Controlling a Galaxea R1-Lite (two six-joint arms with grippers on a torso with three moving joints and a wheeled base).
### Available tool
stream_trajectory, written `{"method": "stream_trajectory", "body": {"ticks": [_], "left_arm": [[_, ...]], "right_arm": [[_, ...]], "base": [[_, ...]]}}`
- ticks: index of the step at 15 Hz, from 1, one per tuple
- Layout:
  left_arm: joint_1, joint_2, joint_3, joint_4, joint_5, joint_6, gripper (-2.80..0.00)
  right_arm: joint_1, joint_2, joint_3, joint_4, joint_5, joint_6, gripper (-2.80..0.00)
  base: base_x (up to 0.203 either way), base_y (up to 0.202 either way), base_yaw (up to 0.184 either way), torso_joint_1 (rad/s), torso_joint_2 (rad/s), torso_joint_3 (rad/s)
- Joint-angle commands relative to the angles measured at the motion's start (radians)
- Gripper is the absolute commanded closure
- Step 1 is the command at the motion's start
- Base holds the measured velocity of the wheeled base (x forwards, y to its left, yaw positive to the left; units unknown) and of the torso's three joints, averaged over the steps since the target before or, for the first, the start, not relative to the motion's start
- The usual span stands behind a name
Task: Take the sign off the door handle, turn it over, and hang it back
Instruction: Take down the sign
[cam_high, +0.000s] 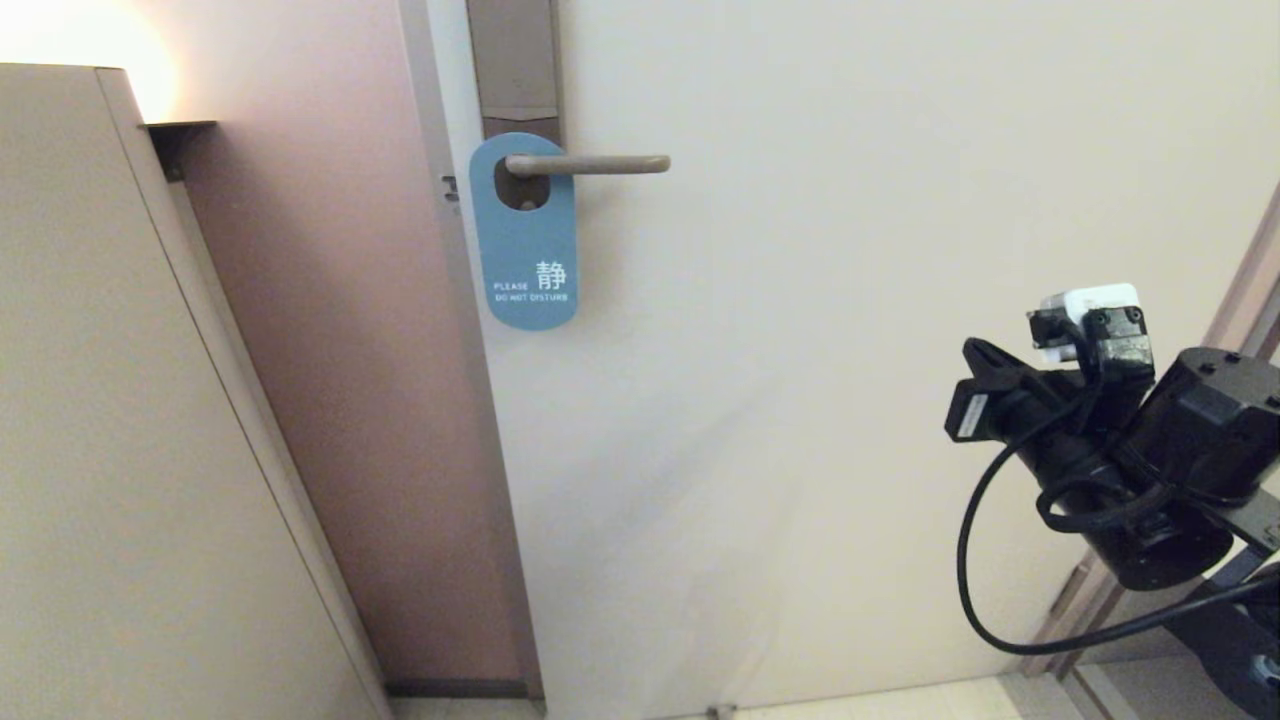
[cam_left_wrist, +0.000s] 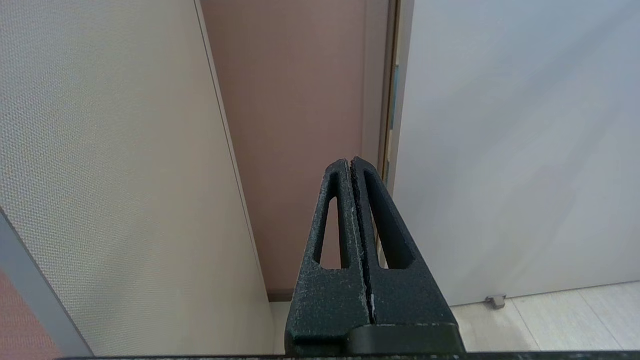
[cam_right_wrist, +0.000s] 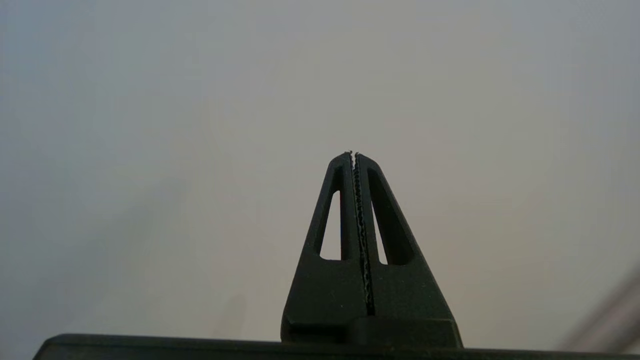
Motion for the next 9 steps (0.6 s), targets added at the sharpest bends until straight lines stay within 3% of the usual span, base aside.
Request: {"method": "stream_trajectory", "body": {"ticks": [1,5,7,9], "left_arm": [[0.000,0.001,0.000,0.000,0.000,0.000,0.00],[0.000,0.001,0.000,0.000,0.000,0.000,0.00],[0.000,0.001,0.000,0.000,0.000,0.000,0.00],[0.000,0.001,0.000,0.000,0.000,0.000,0.00]], "right_arm": [[-0.028,-0.001,0.108,-0.051,-0.003,0.010,0.00],[-0.115,-0.076,0.359,-0.147,-0.007,0.031,0.00],[-0.182,-0.162,0.427,-0.151,-0.010,0.030,0.00],[-0.195,-0.263,0.437,-0.134,-0.035,0.018,0.00]], "base": [[0.000,0.000,0.000,0.000,0.00,0.000],[0.000,0.000,0.000,0.000,0.00,0.000],[0.000,0.000,0.000,0.000,0.00,0.000],[0.000,0.000,0.000,0.000,0.00,0.000]]}}
